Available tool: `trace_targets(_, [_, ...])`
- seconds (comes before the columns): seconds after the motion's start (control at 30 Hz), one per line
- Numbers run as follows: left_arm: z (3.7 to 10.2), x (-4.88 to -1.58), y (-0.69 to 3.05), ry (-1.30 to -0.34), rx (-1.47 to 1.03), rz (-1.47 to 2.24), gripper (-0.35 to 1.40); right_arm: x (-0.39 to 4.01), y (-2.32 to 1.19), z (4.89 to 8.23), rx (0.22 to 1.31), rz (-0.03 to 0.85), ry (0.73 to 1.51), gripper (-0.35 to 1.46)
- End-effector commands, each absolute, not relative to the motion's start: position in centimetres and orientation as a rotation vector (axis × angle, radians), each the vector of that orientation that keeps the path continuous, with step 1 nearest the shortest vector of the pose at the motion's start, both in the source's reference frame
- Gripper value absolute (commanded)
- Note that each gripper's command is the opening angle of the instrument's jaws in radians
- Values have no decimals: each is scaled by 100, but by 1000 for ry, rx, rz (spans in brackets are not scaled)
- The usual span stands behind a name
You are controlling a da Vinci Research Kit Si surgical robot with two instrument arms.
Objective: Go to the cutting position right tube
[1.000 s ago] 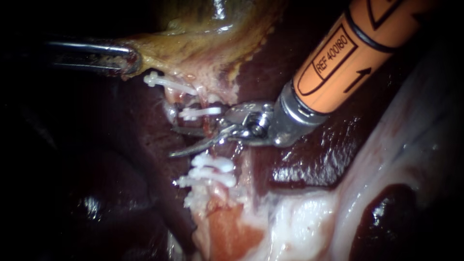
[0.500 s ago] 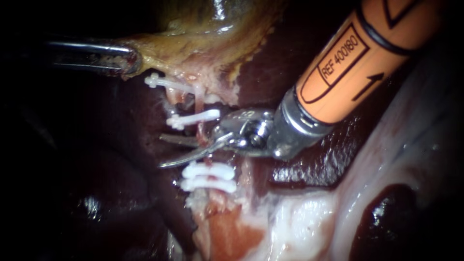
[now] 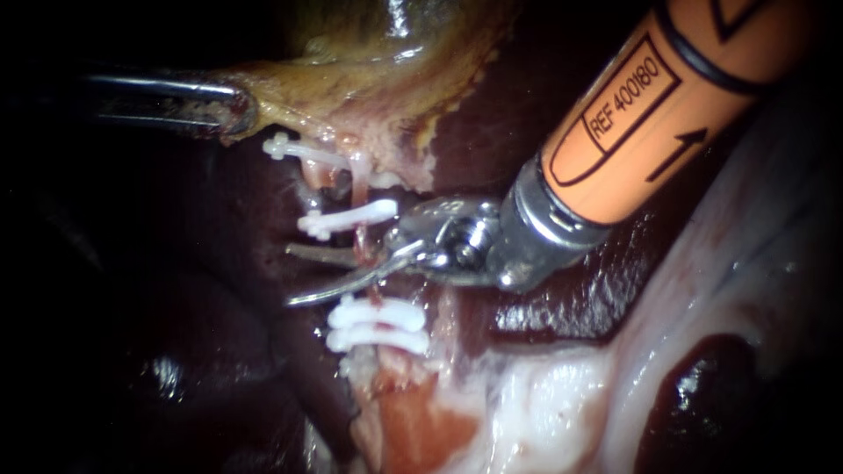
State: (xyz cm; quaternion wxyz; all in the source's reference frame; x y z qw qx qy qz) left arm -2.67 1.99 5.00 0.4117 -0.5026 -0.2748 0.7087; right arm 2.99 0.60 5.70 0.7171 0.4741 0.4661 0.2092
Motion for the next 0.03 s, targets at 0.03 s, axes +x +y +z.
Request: trace_targets(0.03, [500,-268,199,-692,-1265,1783,-35,299,60,570,1049,462,1031,140])
